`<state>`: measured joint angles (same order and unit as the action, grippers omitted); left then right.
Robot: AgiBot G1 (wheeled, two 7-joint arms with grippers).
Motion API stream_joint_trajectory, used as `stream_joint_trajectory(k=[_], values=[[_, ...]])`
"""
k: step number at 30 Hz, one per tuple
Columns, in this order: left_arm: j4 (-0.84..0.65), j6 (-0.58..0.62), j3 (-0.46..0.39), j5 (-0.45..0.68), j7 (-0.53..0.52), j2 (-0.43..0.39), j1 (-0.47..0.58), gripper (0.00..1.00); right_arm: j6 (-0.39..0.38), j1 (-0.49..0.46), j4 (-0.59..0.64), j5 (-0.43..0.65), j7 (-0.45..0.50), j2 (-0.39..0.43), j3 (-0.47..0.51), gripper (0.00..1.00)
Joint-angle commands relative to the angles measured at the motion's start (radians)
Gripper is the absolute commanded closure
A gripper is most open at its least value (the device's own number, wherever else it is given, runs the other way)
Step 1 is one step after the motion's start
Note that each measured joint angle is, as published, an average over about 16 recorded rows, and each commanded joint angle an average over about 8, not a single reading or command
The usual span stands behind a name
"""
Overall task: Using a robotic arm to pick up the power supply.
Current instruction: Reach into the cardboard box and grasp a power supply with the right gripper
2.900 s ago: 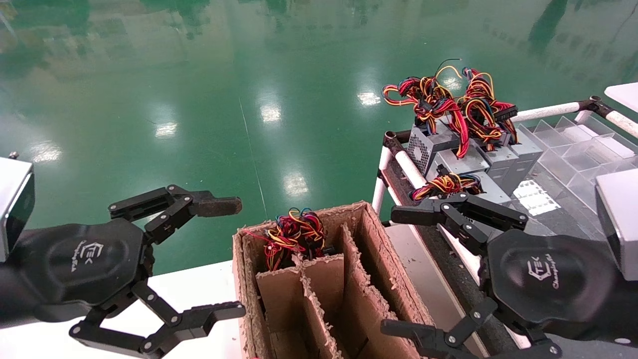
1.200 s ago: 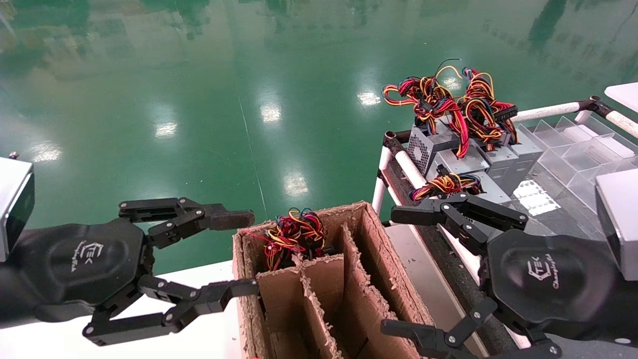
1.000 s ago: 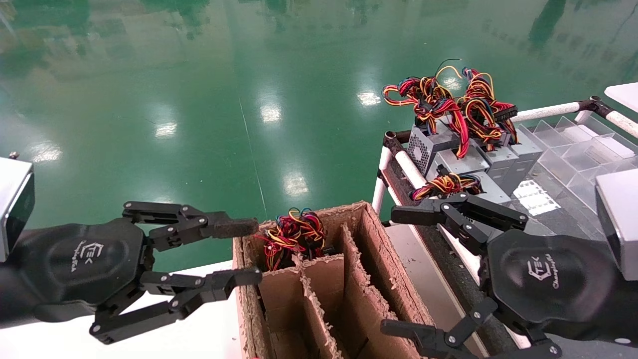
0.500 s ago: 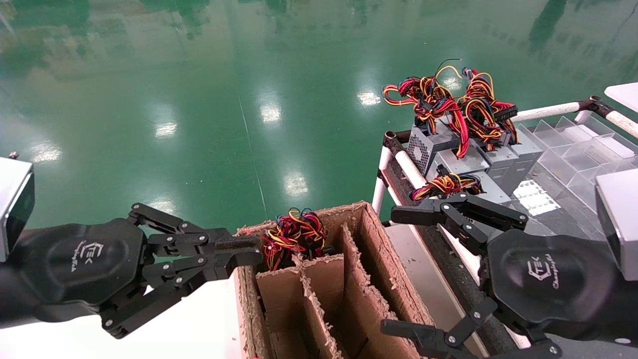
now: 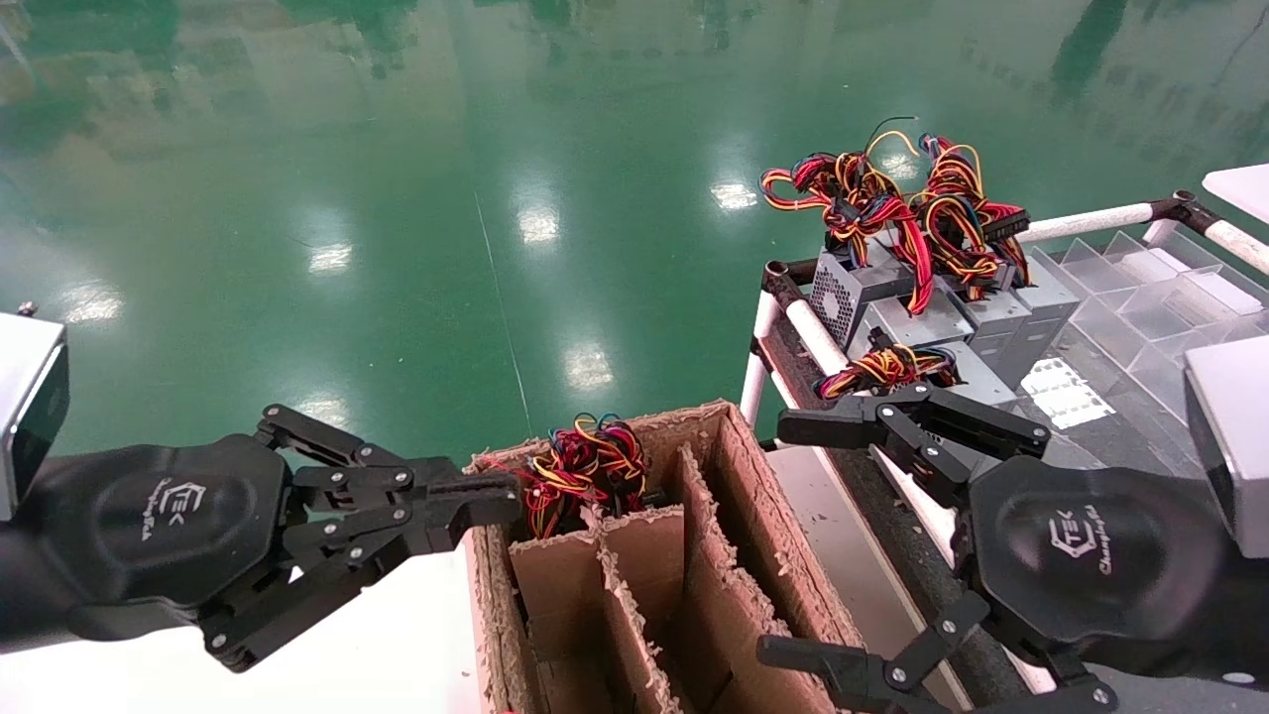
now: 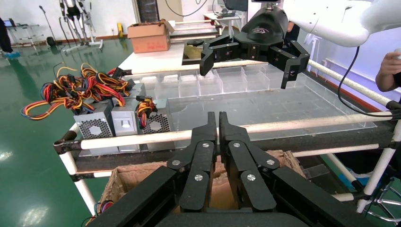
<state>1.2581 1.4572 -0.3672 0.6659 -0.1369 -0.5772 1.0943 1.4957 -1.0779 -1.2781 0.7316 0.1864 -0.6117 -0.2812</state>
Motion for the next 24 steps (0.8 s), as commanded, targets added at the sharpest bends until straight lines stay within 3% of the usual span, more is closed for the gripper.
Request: stream_joint_trajectory(k=[1, 24], values=[[0.0, 0.0, 0.0, 0.0, 0.0, 0.0, 0.0, 0.0, 0.0, 0.0, 0.0, 0.0, 0.0, 0.0, 0.0, 0.0], [0.0, 0.0, 0.0, 0.0, 0.0, 0.0, 0.0, 0.0, -0.013, 0.01, -0.005, 0.022, -0.002, 0.0, -0.008, 0.0]])
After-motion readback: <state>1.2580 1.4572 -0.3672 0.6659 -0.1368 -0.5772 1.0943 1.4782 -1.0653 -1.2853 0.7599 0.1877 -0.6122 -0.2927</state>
